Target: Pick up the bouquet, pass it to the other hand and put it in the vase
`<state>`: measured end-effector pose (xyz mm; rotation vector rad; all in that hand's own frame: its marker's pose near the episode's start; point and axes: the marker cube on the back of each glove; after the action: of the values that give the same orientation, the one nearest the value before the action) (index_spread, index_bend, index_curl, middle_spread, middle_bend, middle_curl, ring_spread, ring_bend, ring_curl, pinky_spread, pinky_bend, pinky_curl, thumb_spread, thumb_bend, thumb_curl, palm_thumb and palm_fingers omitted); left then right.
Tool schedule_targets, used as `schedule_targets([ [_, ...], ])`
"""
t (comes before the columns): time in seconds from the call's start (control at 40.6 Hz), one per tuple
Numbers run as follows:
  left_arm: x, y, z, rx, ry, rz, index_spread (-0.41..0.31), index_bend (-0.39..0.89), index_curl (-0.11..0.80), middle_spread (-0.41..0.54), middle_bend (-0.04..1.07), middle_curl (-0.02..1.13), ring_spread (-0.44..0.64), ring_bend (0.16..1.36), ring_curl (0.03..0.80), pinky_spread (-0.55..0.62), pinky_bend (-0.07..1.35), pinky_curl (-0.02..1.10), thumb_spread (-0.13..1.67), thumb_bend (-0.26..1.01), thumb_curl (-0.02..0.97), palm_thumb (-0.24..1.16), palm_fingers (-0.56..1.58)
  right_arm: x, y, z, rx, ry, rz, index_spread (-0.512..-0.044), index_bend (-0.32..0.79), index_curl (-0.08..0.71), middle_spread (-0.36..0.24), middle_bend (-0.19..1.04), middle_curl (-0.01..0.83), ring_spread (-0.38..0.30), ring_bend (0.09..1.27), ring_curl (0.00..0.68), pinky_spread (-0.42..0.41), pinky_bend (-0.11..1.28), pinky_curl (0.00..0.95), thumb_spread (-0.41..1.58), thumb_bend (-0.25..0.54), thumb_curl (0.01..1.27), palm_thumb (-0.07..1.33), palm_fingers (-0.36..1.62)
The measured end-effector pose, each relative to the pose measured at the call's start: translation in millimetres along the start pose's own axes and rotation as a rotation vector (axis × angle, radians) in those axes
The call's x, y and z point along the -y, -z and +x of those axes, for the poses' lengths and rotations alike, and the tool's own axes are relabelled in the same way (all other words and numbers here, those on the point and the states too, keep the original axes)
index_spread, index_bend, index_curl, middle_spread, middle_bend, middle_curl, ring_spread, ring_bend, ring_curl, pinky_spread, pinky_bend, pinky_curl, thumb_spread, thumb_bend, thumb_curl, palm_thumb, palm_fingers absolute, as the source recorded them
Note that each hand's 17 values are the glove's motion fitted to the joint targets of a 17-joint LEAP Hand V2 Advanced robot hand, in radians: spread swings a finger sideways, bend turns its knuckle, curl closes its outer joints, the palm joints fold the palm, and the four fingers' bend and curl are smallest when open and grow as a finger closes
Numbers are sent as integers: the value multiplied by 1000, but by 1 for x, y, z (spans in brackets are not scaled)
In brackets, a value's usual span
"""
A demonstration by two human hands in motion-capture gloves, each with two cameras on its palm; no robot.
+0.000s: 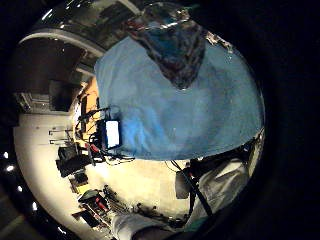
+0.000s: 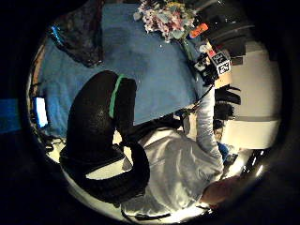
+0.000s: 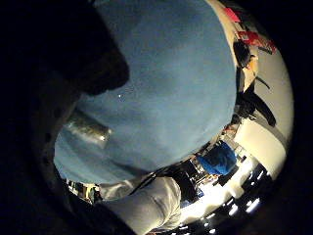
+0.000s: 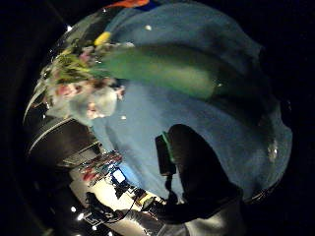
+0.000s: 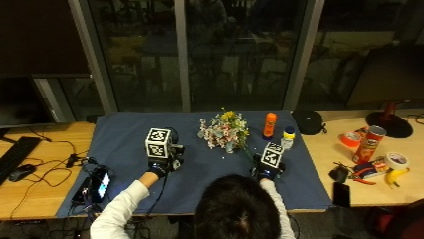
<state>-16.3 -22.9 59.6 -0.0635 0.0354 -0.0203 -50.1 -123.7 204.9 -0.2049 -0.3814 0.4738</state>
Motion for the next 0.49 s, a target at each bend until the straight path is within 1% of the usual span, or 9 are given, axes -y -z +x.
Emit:
schedule_targets([
  [0.074, 3, -2, -1, -20, 13, -12, -24, 194, 389, 234, 163, 231, 403, 410, 225, 368, 302, 300, 1219, -13, 270, 279, 264, -5, -6, -6, -94, -6, 45, -133, 40, 10, -24, 413, 398, -147, 842, 401, -130, 862, 394, 1143, 56, 301, 468, 653],
  [0.148, 4, -3, 1, -28, 6, -13, -24, 196, 394, 230, 166, 236, 404, 404, 226, 369, 296, 302, 1222, -13, 273, 283, 269, -7, -7, -15, -113, 39, 63, -155, 73, 29, -78, 423, 408, -174, 892, 405, -200, 884, 389, 1138, 87, 317, 562, 915],
  [0.173, 4, -3, 2, -27, 2, -11, -24, 194, 395, 231, 167, 238, 405, 403, 226, 369, 295, 303, 1222, -14, 274, 283, 270, -6, -6, -17, -105, 53, 66, -167, 94, 40, -92, 415, 406, -178, 896, 400, -211, 877, 379, 1146, 105, 324, 602, 987],
  [0.197, 5, -4, 2, -26, 0, -8, -18, 184, 395, 231, 168, 240, 405, 404, 228, 369, 296, 305, 1222, -14, 275, 284, 266, -4, -6, -18, -94, 61, 72, -171, 84, 44, -101, 405, 406, -181, 891, 397, -219, 871, 376, 1145, 104, 325, 613, 993],
  [0.271, 6, -6, 5, -20, -9, -2, -6, 127, 377, 231, 185, 252, 406, 421, 237, 370, 312, 315, 1223, -15, 277, 285, 240, 3, -3, -20, -59, 69, 111, -198, 178, 103, -128, 481, 448, -181, 857, 413, -220, 829, 390, 1168, 167, 357, 745, 1169],
  [0.345, 5, -8, 7, -9, -15, -7, 7, 119, 363, 234, 190, 263, 407, 434, 243, 370, 324, 321, 1223, -16, 279, 285, 226, 6, 1, -17, -33, 45, 178, -214, 262, 161, -143, 528, 479, -188, 815, 430, -212, 814, 413, 1156, 209, 392, 851, 1240],
  [0.444, 6, -12, 8, -9, -31, -26, 14, 128, 350, 236, 193, 274, 407, 443, 248, 371, 332, 326, 1223, -16, 281, 285, 220, 7, 4, -12, 9, 9, 306, -229, 239, 201, -160, 553, 500, -205, 829, 446, -237, 776, 414, 1144, 200, 411, 883, 1287],
  [0.469, 7, -13, 9, -13, -35, -29, 15, 127, 346, 237, 194, 277, 407, 445, 249, 371, 334, 328, 1223, -16, 281, 285, 217, 6, 5, -11, 18, 7, 324, -231, 224, 207, -164, 552, 503, -210, 859, 455, -247, 757, 411, 1142, 197, 414, 888, 1304],
  [0.493, 8, -14, 10, -18, -39, -32, 16, 133, 345, 237, 193, 279, 407, 446, 250, 371, 335, 329, 1223, -16, 282, 285, 217, 6, 5, -11, 35, 9, 337, -234, 234, 221, -167, 550, 507, -212, 824, 446, -242, 780, 424, 1138, 194, 418, 895, 1278],
])
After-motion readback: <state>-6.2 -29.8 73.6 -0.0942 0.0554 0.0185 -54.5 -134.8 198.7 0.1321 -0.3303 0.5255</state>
